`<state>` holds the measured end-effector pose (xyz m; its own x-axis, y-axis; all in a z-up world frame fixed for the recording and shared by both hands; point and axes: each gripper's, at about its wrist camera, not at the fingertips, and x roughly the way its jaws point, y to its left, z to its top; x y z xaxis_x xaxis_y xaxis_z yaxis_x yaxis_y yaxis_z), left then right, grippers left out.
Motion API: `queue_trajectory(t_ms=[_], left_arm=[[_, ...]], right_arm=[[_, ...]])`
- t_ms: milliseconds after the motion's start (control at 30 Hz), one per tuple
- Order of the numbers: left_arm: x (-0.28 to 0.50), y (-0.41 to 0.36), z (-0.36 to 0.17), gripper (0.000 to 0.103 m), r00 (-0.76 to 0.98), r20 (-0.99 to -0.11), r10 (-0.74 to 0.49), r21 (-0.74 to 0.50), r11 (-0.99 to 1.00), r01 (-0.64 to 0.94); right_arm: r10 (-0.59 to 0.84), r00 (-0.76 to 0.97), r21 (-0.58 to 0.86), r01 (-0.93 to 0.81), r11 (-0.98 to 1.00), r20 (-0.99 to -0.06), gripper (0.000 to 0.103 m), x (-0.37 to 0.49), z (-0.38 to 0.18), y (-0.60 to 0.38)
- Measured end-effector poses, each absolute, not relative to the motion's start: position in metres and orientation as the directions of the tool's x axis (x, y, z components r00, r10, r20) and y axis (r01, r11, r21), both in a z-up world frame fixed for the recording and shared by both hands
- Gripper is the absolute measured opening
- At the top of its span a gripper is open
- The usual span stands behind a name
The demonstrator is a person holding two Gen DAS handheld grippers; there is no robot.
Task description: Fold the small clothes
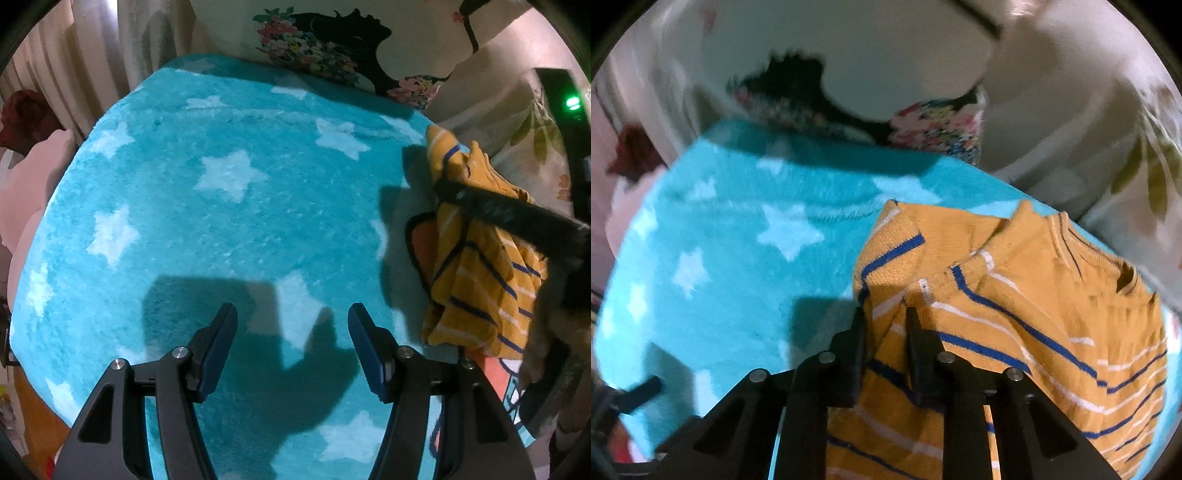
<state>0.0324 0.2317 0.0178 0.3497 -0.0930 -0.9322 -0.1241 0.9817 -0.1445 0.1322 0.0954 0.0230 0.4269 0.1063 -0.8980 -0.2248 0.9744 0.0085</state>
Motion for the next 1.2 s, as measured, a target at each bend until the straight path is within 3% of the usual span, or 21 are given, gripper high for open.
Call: queue_trajectory(t_ms=[267, 467, 867, 1067, 1200], left_arm=[[0.019, 0.205, 0.037, 0.061, 0.385, -0.920, -0.078, -0.143, 0.979, -0.144], [0.005, 0.156, 0.057, 0.061, 0.411, -0.909, -0.062, -0.127, 0.983, -0.131], [-0.012, 0.029, 0.056, 0.062, 0.379, -0.913, -0.147, -0.157, 0.988, 0.003], [-0.013, -0.015, 0.049, 0.062, 0.363, -0.917, -0.167, -0.151, 0.986, 0.072], [-0.001, -0.040, 0.057, 0.062, 0.377, -0.907, -0.186, -0.149, 0.981, 0.126]], right_arm=[[0.314, 0.490, 0.278, -0.146, 0.949, -0.813, 0.019, 0.114, 0.080, 0.018], [0.346, 0.563, 0.384, -0.055, 0.922, -0.751, 0.019, 0.099, 0.103, -0.091], [0.230, 0.587, 0.426, 0.219, 0.878, -0.776, 0.018, 0.058, 0.063, -0.318], [0.283, 0.560, 0.464, 0.210, 0.861, -0.779, 0.018, 0.045, 0.033, -0.347], [0.350, 0.581, 0.538, 0.185, 0.822, -0.735, 0.025, 0.037, 0.036, -0.363]])
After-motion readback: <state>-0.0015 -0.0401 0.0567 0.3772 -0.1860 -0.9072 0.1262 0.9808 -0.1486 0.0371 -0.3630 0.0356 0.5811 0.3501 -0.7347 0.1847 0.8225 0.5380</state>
